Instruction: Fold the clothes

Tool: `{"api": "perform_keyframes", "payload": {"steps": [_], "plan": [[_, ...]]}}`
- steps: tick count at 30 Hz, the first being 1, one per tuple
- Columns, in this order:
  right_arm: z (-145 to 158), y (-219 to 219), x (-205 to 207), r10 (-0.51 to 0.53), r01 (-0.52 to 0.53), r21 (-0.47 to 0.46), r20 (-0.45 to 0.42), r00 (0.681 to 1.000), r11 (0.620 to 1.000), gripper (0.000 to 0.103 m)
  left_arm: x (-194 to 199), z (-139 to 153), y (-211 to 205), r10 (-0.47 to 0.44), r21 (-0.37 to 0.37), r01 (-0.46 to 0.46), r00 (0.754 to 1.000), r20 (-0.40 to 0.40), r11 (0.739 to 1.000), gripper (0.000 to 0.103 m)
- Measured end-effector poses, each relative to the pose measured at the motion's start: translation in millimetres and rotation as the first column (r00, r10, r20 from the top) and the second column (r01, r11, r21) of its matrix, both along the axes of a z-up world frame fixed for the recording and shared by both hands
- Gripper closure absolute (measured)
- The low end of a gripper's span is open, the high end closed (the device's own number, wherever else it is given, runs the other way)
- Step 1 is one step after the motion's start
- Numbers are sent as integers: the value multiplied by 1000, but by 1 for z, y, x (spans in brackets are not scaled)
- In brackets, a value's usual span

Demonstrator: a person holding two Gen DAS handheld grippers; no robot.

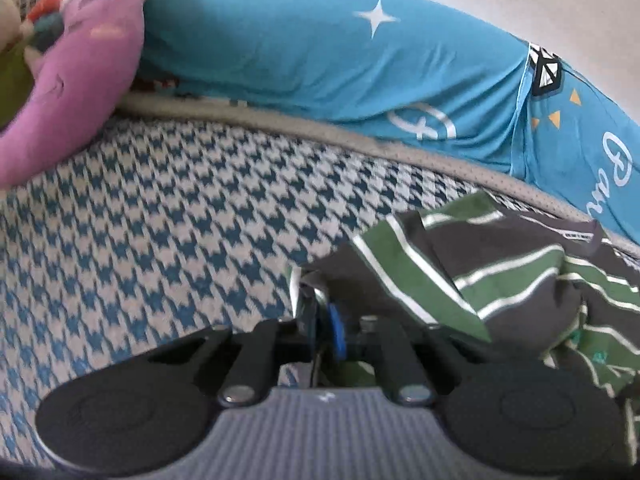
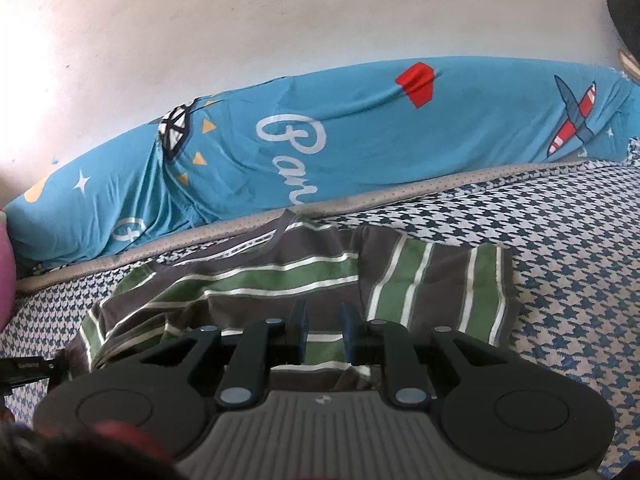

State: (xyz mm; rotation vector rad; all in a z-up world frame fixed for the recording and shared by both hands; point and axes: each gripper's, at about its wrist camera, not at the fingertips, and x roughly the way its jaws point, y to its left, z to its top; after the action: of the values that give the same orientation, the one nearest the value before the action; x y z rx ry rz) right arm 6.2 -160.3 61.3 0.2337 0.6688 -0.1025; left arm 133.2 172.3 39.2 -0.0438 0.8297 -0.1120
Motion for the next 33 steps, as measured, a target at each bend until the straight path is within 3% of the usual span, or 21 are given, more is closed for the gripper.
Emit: {"api": "perform_keyframes", "payload": {"steps": [3,6,12,20,24,26,29,33], "plan": [[1,-5,2,-9,9,1,0,1000,1000,84,4,9,-5,25,95,-32,997,77,995,96],[1,-8,3,-16,16,-2,1,1000,1000,84,13,21,3,75,140,-95,987,140,986,96],[1,-14,5,-20,20,0,-2,1000,1000,84,27,34,22,198,159,-228,962,187,960,96],[2,-18,4,-21,21,11,-7,1000,1000,84,35,32,29,262,200,-302,943,205,932,94],[2,-19,4,-18,19,9,-9,1000,1000,84,44,30,46,384,130,-398,915,121,908,68],[2,-19,4,-18,18,10,-13,1000,1000,84,43,32,52,399,67,-406,911,100,911,67],[0,-16,6,-14,14,16,-19,1000,1000,84,45,32,52,346,-30,-344,936,60,938,67],[-2,-9,9,6,-5,22,-26,1000,1000,84,47,33,35,201,-89,-193,976,80,977,66]]}}
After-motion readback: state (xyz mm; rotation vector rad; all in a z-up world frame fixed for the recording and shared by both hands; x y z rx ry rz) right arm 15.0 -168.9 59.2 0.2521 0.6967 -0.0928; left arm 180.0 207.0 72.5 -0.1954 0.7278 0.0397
